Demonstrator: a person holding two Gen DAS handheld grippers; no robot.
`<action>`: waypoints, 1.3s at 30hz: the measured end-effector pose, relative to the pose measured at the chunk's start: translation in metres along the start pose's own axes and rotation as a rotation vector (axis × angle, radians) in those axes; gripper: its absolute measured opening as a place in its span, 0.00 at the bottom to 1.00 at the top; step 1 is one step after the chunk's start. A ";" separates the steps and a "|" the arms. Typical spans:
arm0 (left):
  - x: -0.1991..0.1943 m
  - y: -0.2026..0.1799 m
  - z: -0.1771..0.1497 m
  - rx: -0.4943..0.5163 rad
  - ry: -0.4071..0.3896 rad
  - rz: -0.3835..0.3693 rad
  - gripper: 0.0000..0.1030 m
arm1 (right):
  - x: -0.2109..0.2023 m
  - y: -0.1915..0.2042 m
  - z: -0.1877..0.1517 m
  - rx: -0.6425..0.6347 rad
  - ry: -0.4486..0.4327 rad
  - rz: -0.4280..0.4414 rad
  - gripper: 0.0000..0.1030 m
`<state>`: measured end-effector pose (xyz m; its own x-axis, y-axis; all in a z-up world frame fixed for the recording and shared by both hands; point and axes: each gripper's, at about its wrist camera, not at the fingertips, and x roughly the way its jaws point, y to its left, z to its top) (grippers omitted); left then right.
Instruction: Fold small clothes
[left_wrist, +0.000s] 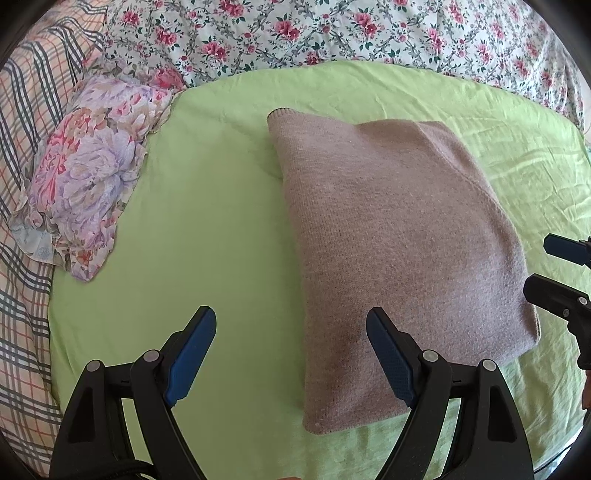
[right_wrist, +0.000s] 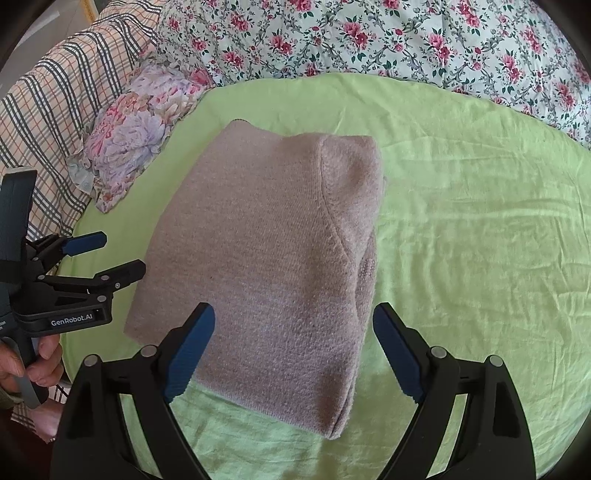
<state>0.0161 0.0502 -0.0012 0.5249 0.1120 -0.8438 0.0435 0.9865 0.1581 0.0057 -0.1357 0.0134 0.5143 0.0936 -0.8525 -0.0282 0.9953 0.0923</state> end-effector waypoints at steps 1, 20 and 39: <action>0.000 0.000 0.000 0.001 0.001 -0.001 0.81 | 0.000 0.000 0.000 0.000 0.003 0.000 0.85; -0.006 -0.005 -0.002 0.019 -0.024 -0.035 0.82 | 0.002 0.002 -0.002 0.030 -0.013 0.002 0.85; -0.012 -0.005 -0.001 0.002 -0.046 -0.042 0.82 | 0.001 0.008 -0.001 0.018 -0.025 0.008 0.85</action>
<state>0.0082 0.0440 0.0076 0.5614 0.0650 -0.8250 0.0679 0.9899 0.1242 0.0055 -0.1278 0.0126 0.5352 0.1008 -0.8387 -0.0171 0.9939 0.1086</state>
